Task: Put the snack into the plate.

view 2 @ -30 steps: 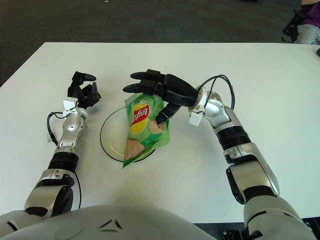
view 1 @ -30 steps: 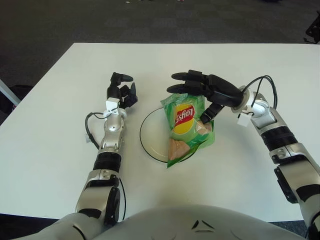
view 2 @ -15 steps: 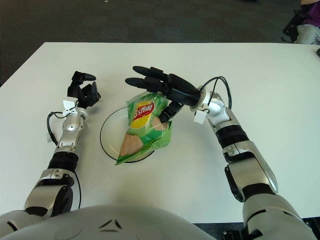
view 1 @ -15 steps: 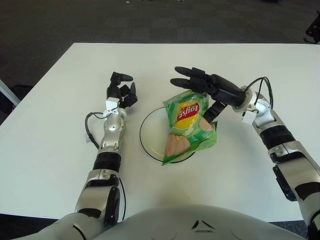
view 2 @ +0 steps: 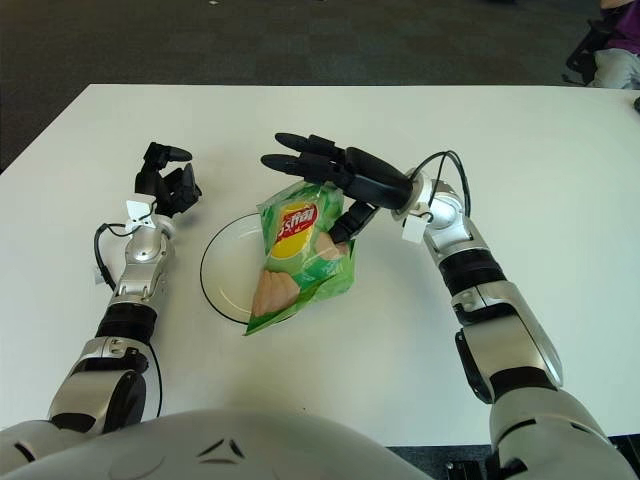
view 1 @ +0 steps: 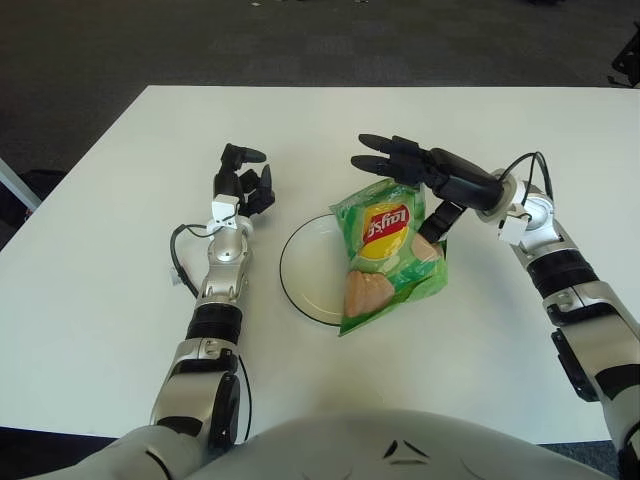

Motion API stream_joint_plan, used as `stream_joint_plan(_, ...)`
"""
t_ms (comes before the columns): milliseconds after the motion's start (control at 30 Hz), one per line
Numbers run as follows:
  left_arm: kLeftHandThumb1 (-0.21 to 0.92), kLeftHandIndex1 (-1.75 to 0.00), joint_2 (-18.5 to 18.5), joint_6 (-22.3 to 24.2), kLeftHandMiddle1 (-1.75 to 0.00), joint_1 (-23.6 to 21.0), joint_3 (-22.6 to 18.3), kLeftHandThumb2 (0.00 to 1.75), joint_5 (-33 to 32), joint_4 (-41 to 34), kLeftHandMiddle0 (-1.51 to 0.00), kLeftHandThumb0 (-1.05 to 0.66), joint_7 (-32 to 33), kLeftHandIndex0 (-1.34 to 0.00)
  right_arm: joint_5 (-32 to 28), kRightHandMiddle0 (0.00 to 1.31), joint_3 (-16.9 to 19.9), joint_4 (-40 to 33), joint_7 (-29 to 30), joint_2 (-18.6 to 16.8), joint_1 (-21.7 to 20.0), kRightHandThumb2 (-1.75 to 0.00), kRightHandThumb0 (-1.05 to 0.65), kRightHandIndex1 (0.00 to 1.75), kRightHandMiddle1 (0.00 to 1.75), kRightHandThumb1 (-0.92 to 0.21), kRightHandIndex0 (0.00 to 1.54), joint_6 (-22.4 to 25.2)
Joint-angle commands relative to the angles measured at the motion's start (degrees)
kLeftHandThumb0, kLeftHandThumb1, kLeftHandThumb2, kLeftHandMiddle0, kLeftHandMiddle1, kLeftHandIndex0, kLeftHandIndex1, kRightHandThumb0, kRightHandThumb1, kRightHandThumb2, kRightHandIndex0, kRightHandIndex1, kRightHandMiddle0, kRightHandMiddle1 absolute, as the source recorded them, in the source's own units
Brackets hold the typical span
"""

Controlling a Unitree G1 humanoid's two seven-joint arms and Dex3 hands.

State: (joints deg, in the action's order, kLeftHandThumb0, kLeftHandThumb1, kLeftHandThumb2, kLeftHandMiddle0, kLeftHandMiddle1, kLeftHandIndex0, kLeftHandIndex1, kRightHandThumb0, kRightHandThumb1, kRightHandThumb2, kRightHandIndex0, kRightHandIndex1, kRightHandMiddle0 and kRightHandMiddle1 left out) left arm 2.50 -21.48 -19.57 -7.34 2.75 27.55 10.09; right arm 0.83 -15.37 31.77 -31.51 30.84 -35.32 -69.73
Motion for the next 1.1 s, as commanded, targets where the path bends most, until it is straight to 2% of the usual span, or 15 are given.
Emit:
stream_joint_plan(0,0.72,-1.75,0.53,-0.35,-1.75,-0.79,0.1,0.79,0.16,0.25,-0.88,-0.37,-0.02,-0.33,1.88,0.08,2.2,-0.64,-0.16,2.45,-1.73,-0.48,-0.46,0.0,0.0,-0.92,0.0,0.28)
stream_joint_plan(233,0.72,-1.75,0.57,-0.37,-1.75,-0.86,0.13,0.79,0.1,0.43,-0.88,-0.37,-0.1,-0.32,2.28,0.05,2.19,-5.64,-1.77,4.47,-1.01,-0.45,-0.6,0.0,0.0,-0.92,0.0,6.21)
stream_joint_plan(533,0.72,-1.75,0.62,-0.63,-1.75,-0.89,0.19,0.78,0.01,0.58,-0.88,-0.37,-0.27,-0.32,10.14,0.05,3.3,-11.9,1.8,2.0,1.29,-0.41,-0.63,0.0,0.0,-0.92,0.0,9.92)
stream_joint_plan(867,0.73,-1.75,0.4,-0.71,-1.75,-0.6,0.4,0.77,0.18,0.11,-0.88,-0.37,-0.08,-0.32,17.52,0.07,3.39,-15.64,6.49,-0.99,2.08,-0.3,-0.3,0.0,0.01,-0.92,0.0,12.31)
stream_joint_plan(1067,0.73,-1.75,0.17,-0.8,-1.75,-0.46,0.56,0.77,0.11,-0.2,-0.88,-0.37,0.11,-0.32,21.82,0.09,3.15,-16.8,8.85,-1.63,1.84,-0.3,-0.19,0.0,0.02,-0.92,0.0,11.25)
